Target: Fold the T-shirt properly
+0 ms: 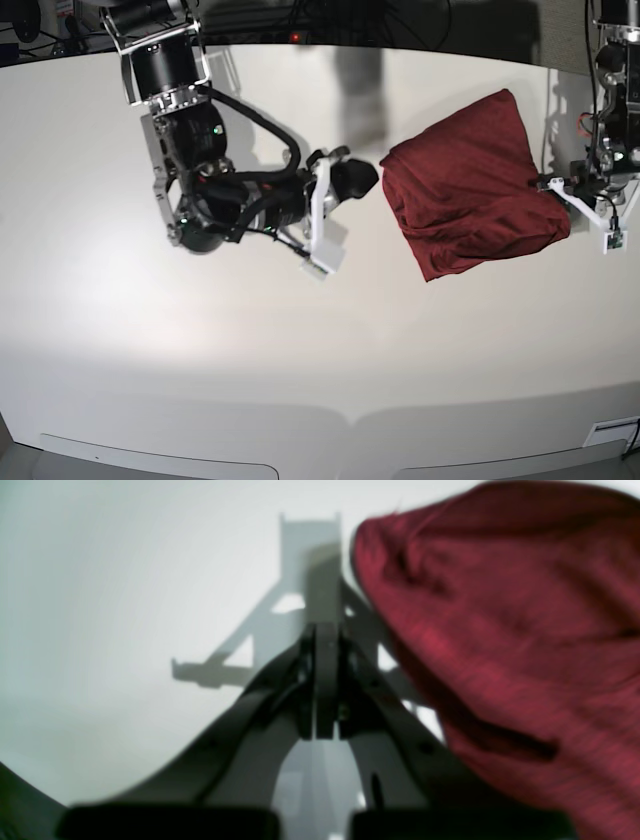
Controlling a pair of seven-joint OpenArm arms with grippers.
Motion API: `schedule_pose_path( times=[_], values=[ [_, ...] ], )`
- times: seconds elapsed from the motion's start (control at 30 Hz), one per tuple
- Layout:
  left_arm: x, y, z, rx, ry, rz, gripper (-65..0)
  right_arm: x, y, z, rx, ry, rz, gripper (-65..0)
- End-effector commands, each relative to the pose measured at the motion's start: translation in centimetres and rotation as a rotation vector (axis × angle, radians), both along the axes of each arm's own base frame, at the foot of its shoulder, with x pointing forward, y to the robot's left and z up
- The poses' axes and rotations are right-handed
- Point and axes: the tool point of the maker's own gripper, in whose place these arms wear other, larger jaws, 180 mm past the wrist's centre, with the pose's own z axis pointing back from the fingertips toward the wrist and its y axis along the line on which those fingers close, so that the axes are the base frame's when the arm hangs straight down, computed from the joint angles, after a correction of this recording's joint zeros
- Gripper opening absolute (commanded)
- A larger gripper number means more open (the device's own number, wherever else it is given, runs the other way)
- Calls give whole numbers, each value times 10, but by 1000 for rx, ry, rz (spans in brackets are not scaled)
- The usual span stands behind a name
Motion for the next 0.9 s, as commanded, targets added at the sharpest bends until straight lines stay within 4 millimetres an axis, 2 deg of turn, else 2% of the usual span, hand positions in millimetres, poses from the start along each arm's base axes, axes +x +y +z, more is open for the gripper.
schedule_pose_path(
  times=[0.0, 0.1, 0.17, 0.3, 0.5, 0.63, 0.73, 0.87],
  values=[
    [9, 6, 14, 22, -59, -8, -650, 16, -4, 25, 41, -73, -25, -650],
    [5, -7, 14, -34, -127, -39, -650, 30, -38, 43, 22, -148, -102, -650],
    [1, -18, 17, -72, -170, -68, -650, 32, -63, 51, 11, -176, -146, -650],
    [-14, -35, 26, -81, -203, -120, -650, 23, -116, 45, -73, -191, -237, -650],
    [-45, -74, 60, -108, -251, -222, -650, -17, -176, 42, -91, -129, -345, -650],
    [-69, -95, 76, -136, -252, -271, -650, -44, -204, 47, -97, -111, -426, -650],
    [-91, -102, 73, -151, -209, -283, -650, -65, -221, 47, -110, -90, -487, -650],
    [-125, -94, 57, -121, -110, -254, -650, -97, -247, 38, -172, -25, -565, -650]
  ],
)
